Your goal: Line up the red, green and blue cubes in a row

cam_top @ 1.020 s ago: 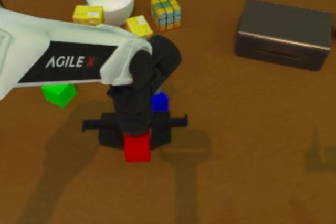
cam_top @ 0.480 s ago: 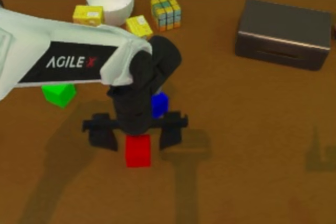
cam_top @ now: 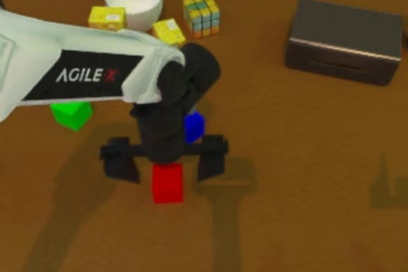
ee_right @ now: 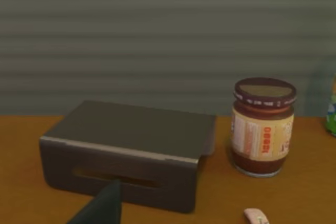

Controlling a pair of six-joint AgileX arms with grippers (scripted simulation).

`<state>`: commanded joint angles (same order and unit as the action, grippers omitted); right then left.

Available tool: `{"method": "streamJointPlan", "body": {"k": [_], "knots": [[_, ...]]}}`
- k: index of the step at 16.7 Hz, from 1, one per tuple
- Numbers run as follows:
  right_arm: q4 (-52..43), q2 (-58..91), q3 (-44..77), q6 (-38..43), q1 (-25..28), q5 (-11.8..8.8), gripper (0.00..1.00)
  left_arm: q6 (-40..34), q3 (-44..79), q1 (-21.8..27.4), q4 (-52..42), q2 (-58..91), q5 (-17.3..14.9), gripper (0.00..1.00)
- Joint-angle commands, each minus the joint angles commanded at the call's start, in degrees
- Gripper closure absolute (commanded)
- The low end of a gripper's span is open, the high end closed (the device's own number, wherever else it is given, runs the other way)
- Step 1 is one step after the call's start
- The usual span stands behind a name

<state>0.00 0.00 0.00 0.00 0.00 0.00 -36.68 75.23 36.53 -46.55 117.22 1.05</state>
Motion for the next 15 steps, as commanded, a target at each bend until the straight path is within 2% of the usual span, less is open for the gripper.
{"method": "streamJointPlan", "body": {"k": [8, 15], "knots": [[0.0, 0.0, 0.0, 0.0, 0.0, 0.0, 0.0, -0.42, 7.97, -0.82, -13.75, -5.51, 0.04, 0.0], [0.0, 0.0, 0.0, 0.0, 0.0, 0.0, 0.0, 1.64, 9.36, -1.55, -14.36, -4.75, 0.01, 0.0]]}}
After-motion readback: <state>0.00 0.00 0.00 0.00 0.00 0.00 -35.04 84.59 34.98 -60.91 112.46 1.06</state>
